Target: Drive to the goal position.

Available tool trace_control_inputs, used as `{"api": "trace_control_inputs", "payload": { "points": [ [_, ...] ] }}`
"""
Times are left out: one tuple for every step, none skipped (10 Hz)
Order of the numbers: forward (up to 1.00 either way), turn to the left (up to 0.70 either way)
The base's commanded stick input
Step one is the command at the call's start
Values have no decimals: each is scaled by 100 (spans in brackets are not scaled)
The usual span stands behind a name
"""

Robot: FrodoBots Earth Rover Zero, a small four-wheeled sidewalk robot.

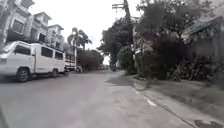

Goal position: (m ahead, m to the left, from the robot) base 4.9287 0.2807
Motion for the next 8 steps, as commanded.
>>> {"api": "trace_control_inputs", "payload": {
  "points": [
    [50, 0],
    [50, 0],
    [50, 0],
    [50, 0],
    [50, 0],
    [50, 0],
    [50, 0],
    [50, 0]
  ]
}}
